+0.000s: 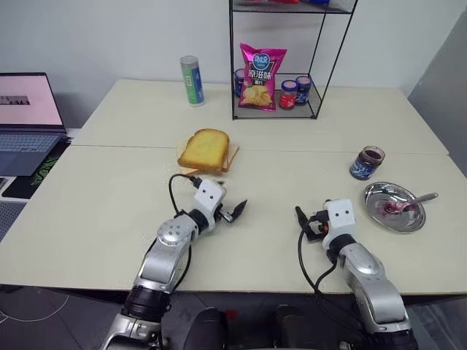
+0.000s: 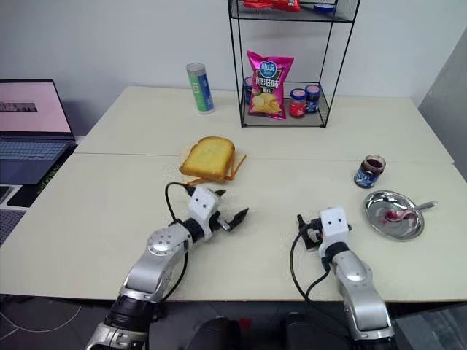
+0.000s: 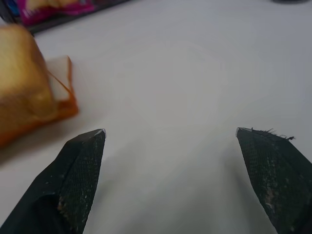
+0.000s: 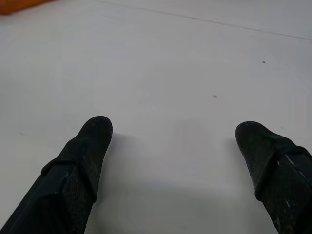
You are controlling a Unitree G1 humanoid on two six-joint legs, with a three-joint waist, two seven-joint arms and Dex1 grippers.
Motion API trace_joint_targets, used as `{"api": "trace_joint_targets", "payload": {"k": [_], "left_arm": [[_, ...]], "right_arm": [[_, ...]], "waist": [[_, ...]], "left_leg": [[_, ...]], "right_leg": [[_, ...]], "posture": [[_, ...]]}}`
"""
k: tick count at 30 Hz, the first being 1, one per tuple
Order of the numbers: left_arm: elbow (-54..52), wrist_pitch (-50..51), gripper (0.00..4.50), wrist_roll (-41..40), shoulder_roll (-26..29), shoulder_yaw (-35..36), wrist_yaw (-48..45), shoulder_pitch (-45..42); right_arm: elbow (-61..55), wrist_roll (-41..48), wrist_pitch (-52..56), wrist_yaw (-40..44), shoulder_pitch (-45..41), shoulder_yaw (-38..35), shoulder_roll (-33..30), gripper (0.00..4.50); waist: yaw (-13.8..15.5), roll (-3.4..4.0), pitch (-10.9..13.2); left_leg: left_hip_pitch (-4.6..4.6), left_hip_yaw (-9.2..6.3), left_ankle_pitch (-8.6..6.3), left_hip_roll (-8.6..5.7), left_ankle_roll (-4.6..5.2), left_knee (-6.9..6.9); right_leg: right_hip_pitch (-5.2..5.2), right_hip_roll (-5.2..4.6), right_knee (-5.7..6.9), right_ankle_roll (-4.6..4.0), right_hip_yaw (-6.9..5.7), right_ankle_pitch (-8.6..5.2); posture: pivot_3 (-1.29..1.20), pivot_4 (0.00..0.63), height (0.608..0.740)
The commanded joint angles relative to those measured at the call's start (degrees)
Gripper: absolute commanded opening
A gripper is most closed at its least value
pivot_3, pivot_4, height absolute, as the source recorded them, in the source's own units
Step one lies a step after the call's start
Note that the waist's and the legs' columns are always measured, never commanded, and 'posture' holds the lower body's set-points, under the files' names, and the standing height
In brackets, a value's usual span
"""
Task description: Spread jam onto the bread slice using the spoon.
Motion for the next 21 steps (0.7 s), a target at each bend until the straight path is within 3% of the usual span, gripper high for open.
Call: {"api": "trace_joint_targets", "payload": {"k": [1,8,14,19,21], "left_arm": [[5.4,-5.6,4.5,4.5,3.1,1.3,2.5,-7.3],[19.8,-13.3,4.5,8.7,6.5,-0.1,2.1,-14.1],[25.9,-15.2,4.5,7.9,5.6,-1.2,-2.1,-16.4],[28.9,-17.9,4.5,10.0,5.3,-1.1,0.5,-18.0],[29.9,-18.4,4.12,9.8,5.0,-0.4,1.6,-18.9]], "right_arm": [[-8.4,7.4,3.8,9.6,-3.8,1.4,-3.4,4.47],[-12.7,14.7,9.6,16.0,-7.4,2.4,-7.1,4.47],[-11.6,15.1,9.9,15.0,-8.9,2.8,-6.4,4.47],[-11.0,14.7,9.5,13.9,-9.2,2.9,-5.6,4.47],[-11.0,14.6,9.4,13.8,-9.1,3.0,-5.6,4.5]], "waist": [[0.0,-0.01,0.0],[0.0,-0.06,0.0],[0.1,-0.16,0.0],[0.1,-0.18,0.0],[0.1,-0.18,0.0]], "left_leg": [[0.01,0.0,0.0,-0.01,0.0,0.02],[-0.02,-0.01,-0.04,-0.03,0.01,-0.1],[-0.19,-0.11,-0.05,-0.03,0.0,-0.08],[-0.19,-0.1,-0.05,-0.02,0.0,-0.05],[-0.19,-0.1,-0.05,-0.02,0.0,-0.05]], "right_leg": [[0.01,0.01,0.0,0.01,-0.01,0.0],[0.06,0.02,-0.2,-0.17,-0.05,0.14],[-0.05,0.0,-0.22,-0.21,-0.18,0.16],[-0.04,-0.01,-0.21,-0.21,-0.18,0.16],[-0.04,-0.01,-0.21,-0.21,-0.19,0.16]], "posture": [[0.0,0.15,0.74],[0.0,0.15,0.74],[0.0,0.15,0.74],[0.0,0.15,0.74],[0.0,0.15,0.74]]}}
